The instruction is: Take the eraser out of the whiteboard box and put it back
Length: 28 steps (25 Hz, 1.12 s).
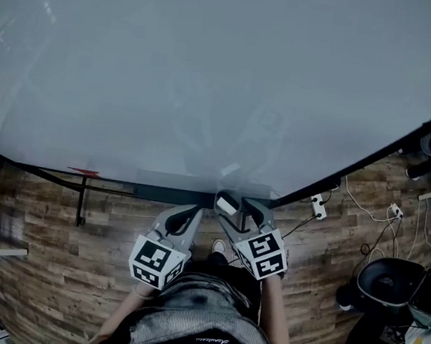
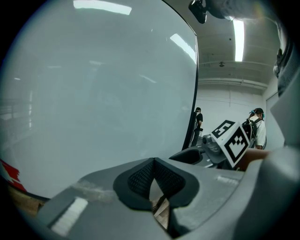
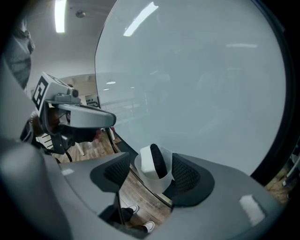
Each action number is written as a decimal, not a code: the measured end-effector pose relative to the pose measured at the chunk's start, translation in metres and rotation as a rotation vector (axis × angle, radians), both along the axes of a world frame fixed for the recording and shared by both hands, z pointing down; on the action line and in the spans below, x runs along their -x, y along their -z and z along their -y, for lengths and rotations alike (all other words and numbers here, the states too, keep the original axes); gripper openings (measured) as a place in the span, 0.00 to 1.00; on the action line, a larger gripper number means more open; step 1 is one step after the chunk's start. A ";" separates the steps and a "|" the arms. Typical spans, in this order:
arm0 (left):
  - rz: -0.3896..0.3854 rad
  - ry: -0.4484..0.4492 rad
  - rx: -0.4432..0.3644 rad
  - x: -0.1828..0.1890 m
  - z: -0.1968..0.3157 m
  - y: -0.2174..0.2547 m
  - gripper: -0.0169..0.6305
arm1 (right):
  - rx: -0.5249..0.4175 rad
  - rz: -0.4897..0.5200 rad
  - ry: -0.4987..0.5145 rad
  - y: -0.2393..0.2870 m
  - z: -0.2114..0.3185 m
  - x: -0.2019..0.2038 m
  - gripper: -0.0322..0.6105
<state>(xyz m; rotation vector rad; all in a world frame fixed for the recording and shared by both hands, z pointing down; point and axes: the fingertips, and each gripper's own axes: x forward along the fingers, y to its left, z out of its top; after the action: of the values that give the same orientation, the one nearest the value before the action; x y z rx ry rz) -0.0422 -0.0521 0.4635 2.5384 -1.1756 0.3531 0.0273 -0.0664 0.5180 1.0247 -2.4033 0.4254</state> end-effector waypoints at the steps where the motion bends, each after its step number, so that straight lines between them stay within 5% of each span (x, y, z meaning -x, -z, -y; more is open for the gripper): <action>1: 0.005 -0.005 -0.004 -0.001 0.000 0.000 0.03 | -0.002 0.000 -0.003 0.001 0.000 -0.001 0.49; 15: 0.015 -0.028 0.015 -0.003 0.000 -0.007 0.03 | -0.029 0.001 -0.014 0.007 0.002 -0.005 0.40; 28: 0.010 -0.033 0.032 -0.002 -0.003 -0.013 0.03 | -0.051 0.039 0.009 0.013 -0.005 0.000 0.15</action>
<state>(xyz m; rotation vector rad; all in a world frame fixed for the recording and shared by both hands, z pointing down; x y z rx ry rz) -0.0399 -0.0487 0.4765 2.5343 -1.1236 0.3899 0.0270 -0.0614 0.5048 1.0360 -2.4643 0.3868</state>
